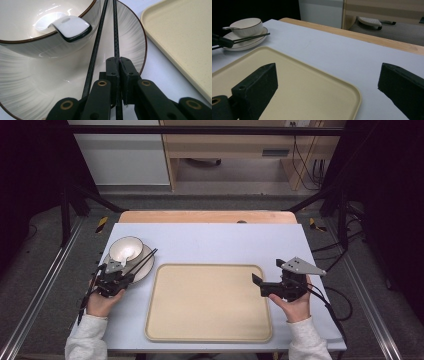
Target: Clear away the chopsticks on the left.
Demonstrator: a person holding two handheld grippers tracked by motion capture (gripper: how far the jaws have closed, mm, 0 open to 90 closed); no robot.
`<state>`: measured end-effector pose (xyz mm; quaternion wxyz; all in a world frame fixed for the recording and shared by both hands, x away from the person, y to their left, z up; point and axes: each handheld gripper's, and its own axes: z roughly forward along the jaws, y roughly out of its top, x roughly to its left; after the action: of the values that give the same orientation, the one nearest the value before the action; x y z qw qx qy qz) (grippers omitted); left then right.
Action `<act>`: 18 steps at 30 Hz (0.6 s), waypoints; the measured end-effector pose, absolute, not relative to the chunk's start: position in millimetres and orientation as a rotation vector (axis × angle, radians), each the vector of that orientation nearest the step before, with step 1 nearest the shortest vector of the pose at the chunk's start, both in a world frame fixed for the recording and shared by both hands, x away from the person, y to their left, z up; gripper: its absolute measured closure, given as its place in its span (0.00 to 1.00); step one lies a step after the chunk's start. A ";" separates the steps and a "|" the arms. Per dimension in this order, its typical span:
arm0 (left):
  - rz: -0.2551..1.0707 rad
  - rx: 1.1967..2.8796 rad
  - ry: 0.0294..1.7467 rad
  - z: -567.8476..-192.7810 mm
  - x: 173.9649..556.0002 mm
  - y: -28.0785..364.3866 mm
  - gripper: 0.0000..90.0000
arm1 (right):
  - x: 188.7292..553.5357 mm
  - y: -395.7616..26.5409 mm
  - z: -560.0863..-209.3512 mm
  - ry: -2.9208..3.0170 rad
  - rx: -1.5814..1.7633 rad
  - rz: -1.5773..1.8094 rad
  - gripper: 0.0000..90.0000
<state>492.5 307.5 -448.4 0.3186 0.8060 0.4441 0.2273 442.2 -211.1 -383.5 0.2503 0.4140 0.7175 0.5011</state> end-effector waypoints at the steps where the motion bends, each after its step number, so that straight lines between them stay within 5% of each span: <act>1: 0.601 2.104 1.172 -447.3 491.4 306.6 0.95 | 442.1 -211.6 -383.3 1.954 1.125 1.362 0.03; 18: 0.619 2.000 1.147 -424.5 465.6 283.7 0.95 | 442.1 -212.4 -384.5 1.959 1.130 1.352 0.03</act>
<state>465.6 283.7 -424.5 0.3683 0.7790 0.4466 0.2411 442.1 -212.4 -384.5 0.2505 0.4152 0.7198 0.4967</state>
